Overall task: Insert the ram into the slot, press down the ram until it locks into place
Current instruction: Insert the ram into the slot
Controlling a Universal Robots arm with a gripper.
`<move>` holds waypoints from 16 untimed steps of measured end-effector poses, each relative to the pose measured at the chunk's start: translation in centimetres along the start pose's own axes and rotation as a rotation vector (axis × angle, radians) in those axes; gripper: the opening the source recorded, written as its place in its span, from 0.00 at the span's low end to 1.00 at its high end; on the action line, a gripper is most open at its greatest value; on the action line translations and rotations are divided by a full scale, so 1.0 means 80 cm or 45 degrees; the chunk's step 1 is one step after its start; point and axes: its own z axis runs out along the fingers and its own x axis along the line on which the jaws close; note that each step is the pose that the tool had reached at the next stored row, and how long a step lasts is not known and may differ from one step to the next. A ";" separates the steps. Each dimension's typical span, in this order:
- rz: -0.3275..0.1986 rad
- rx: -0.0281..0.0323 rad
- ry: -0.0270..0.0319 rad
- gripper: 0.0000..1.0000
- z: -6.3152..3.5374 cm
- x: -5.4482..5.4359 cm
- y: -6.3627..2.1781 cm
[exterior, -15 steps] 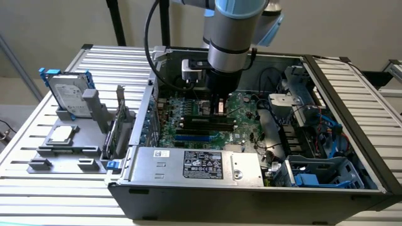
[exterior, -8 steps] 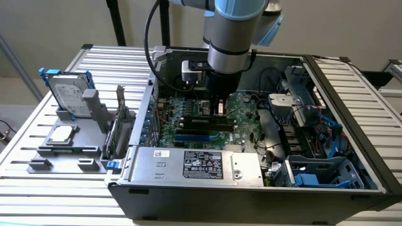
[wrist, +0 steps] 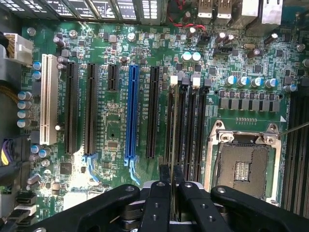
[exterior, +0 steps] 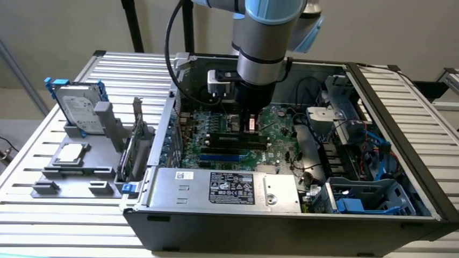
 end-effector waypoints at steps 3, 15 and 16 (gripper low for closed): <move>0.000 -0.0001 0.0044 0.13 0.003 0.000 0.000; 0.000 -0.0003 0.0087 0.13 0.006 -0.001 -0.001; 0.000 -0.0003 0.0092 0.13 0.007 -0.001 -0.001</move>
